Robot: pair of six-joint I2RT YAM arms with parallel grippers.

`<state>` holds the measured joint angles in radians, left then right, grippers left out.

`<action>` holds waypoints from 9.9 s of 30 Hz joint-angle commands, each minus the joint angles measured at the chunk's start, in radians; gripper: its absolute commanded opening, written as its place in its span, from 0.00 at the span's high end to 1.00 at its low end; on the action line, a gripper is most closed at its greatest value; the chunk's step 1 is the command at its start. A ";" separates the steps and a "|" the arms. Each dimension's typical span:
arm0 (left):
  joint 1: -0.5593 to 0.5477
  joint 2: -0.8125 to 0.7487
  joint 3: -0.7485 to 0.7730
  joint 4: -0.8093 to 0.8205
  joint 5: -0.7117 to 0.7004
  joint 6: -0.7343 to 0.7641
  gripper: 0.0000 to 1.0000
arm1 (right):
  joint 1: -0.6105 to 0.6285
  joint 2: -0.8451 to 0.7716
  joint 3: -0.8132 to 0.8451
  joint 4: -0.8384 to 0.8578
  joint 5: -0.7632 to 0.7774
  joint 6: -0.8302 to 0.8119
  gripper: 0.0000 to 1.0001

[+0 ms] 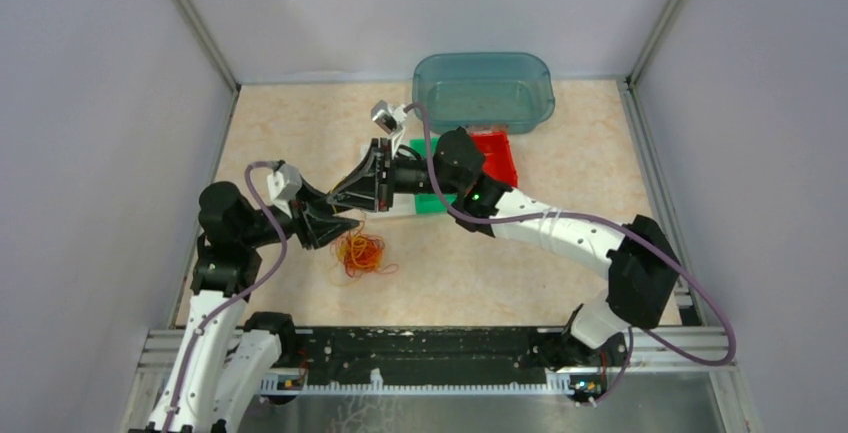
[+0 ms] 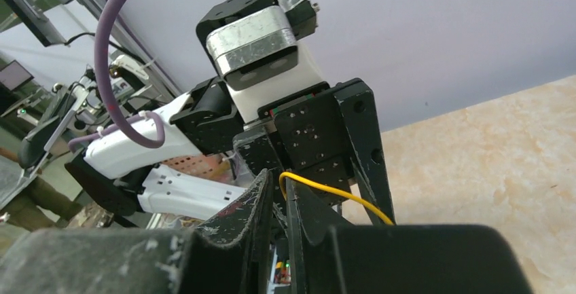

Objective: Untangle the cables

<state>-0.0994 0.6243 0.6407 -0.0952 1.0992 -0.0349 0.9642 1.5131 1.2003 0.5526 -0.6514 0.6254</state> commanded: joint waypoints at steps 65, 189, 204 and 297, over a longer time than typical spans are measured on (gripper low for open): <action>-0.003 0.073 0.320 0.116 0.046 -0.281 1.00 | 0.085 0.130 -0.140 0.187 0.116 -0.415 0.18; -0.003 0.273 0.995 0.187 -0.334 0.001 1.00 | 0.064 0.100 0.104 0.021 0.026 -0.315 0.49; -0.004 0.362 1.191 0.227 -0.364 0.025 1.00 | 0.059 0.171 0.063 0.039 0.190 -0.301 1.00; -0.215 0.835 0.421 0.369 -0.718 0.073 0.80 | -0.314 0.321 0.311 -0.243 0.521 -0.240 1.00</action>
<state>-0.3080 1.4326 1.0103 0.2485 0.3401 0.0357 0.6685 1.8381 1.5299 0.2462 -0.1818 0.3618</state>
